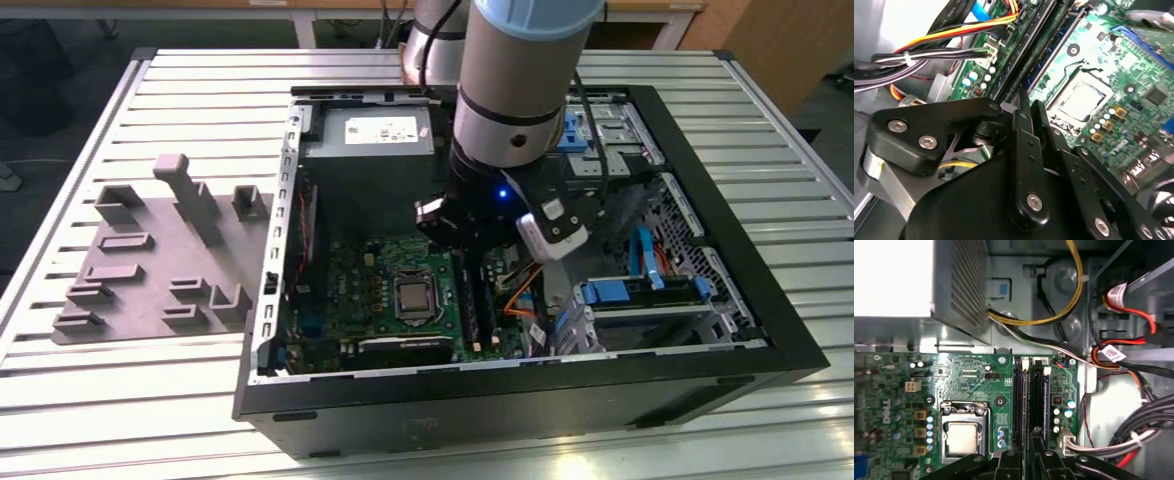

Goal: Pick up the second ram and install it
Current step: 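Press down the second ram until it locks into place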

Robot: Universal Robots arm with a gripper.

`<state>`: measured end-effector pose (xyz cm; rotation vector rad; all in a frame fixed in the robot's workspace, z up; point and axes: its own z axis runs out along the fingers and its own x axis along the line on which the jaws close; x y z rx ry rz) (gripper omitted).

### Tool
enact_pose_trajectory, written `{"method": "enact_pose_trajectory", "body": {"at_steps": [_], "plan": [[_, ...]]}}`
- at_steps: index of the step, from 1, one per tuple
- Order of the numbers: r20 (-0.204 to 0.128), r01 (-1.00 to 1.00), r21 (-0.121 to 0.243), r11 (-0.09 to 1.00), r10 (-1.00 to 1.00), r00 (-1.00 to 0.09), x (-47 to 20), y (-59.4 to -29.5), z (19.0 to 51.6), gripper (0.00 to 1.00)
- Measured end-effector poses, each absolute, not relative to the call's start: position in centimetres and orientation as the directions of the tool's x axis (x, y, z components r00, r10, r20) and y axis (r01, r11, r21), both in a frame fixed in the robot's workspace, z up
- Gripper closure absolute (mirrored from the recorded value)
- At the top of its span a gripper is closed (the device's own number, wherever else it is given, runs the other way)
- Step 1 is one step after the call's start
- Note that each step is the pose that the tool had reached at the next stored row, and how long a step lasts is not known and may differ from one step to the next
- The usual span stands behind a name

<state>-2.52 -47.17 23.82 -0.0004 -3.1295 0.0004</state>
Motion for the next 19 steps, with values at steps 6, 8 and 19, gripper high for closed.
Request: {"method": "enact_pose_trajectory", "body": {"at_steps": [6, 8, 19], "plan": [[0.012, 0.000, 0.000, 1.000, 0.000, -1.000, -2.5, -47.2, 23.9, 0.89], [0.012, 0.000, 0.000, 1.000, 0.000, -1.000, -2.5, -47.2, 23.9, 0.89], [0.012, -0.001, 0.002, 1.000, -0.001, -1.000, -2.5, -47.2, 22.8, 0.89]]}}
